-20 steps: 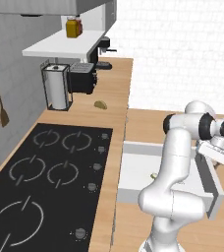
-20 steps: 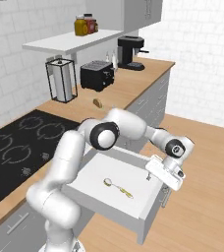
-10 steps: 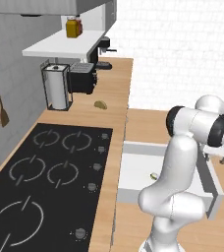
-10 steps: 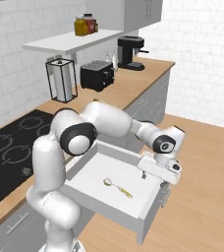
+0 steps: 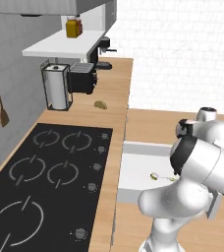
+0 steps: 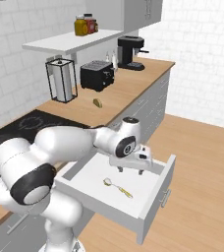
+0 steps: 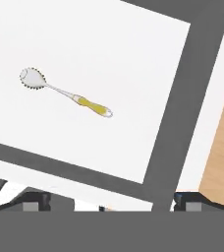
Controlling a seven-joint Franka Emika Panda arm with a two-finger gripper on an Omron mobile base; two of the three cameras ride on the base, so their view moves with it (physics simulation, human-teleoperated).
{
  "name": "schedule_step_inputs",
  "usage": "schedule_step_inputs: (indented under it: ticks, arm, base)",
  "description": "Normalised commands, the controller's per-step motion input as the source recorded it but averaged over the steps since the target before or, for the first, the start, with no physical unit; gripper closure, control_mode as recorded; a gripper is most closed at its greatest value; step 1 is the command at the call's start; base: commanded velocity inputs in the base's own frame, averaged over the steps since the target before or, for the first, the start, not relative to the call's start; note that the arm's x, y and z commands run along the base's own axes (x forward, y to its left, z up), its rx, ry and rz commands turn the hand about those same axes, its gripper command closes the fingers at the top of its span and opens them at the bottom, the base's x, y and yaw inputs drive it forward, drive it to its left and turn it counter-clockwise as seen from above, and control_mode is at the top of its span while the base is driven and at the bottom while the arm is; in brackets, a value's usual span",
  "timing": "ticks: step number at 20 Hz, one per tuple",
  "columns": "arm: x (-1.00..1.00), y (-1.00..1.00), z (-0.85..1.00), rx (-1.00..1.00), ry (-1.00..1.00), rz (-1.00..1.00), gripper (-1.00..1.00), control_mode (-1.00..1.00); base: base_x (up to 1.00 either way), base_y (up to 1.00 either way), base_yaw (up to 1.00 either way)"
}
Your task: Pick the dish brush from the drawer and place it on the counter.
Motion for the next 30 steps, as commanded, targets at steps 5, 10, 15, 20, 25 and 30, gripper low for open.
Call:
schedule_step_inputs:
  ticks: [5, 10, 15, 20, 25, 30]
  arm:
    - [0.92, 0.37, 0.02, -0.07, 0.12, 0.31, -1.00, -1.00]
    - [0.92, -0.15, -0.15, 0.03, 0.13, 0.33, -1.00, -1.00]
    - [0.13, -0.13, -0.16, 0.07, 0.04, 0.25, -1.00, -1.00]
    - [-0.30, 0.00, -0.31, 0.00, 0.07, 0.20, -1.00, -1.00]
    - [-0.02, 0.00, -0.66, 0.00, 0.00, 0.16, -1.00, -1.00]
    - [0.00, -0.07, -0.45, 0.00, 0.00, 0.11, -1.00, -1.00]
  base:
    - [0.00, 0.00, 0.00]
    - [0.00, 0.00, 0.00]
    - [0.00, 0.00, 0.00]
    - [0.00, 0.00, 0.00]
    - [0.00, 0.00, 0.00]
    - [0.00, 0.00, 0.00]
